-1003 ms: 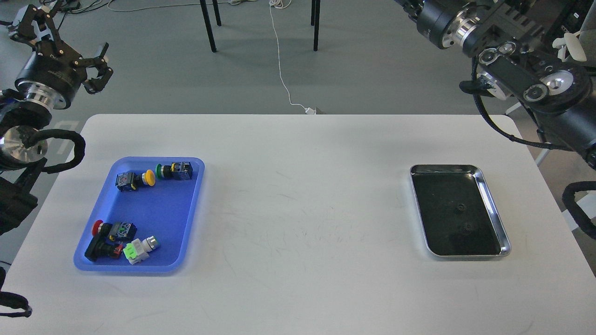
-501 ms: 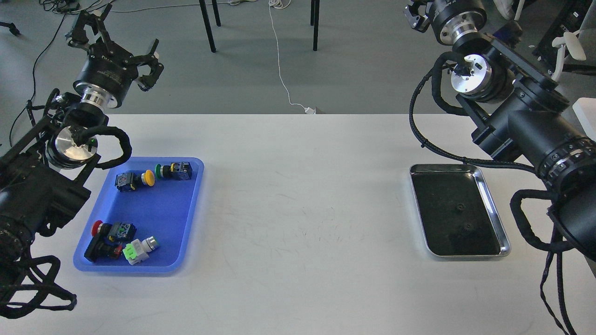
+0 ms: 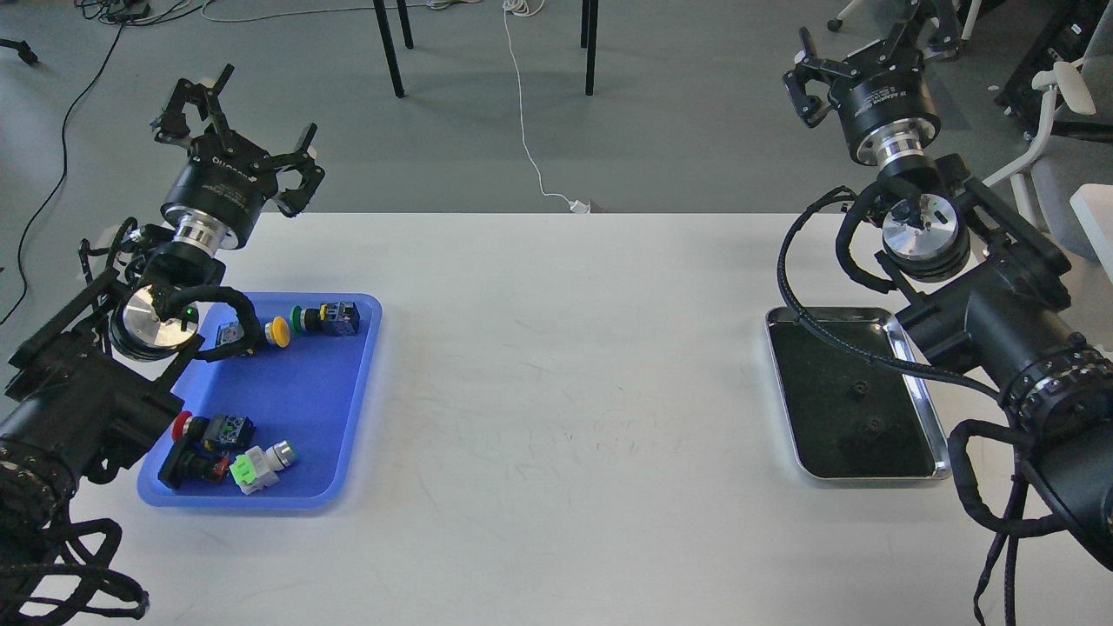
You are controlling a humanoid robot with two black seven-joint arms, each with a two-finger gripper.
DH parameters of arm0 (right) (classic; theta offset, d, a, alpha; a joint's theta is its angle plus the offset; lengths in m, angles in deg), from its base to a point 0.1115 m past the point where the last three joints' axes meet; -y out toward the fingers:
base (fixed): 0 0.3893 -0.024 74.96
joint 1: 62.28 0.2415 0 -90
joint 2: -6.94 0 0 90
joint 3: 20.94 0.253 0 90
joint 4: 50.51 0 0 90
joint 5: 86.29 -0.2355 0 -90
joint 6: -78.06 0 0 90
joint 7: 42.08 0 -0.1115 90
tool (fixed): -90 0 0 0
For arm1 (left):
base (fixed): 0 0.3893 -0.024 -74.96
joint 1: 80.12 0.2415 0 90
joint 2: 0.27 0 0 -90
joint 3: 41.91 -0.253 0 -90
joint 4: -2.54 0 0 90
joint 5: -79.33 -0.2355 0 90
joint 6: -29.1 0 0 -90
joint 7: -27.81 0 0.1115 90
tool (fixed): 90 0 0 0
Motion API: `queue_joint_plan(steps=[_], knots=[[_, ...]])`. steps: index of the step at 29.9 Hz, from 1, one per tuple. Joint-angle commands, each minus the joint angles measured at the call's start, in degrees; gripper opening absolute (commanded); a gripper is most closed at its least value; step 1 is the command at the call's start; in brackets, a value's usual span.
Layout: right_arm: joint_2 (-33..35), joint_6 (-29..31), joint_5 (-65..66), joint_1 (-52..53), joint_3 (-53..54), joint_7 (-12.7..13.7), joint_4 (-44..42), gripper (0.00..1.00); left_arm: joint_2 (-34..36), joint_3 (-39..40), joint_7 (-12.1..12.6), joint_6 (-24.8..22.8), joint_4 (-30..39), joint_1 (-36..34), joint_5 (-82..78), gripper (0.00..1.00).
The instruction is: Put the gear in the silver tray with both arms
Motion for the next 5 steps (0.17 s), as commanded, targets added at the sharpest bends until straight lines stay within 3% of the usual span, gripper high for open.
queue_joint_plan(steps=[1,5], knots=[[0.16,0.22,0.11,-1.24,-0.86,0.09,-0.12,0.99,-0.04,0.13,0.07,0.01,-0.03,1.83,0.08,0.98],[2.01,3.28,0.11,-2.47,-0.95,-0.44,1.20,0.99,-0.04,0.13,0.07,-0.22,0.06,2.19,0.08,0.98]])
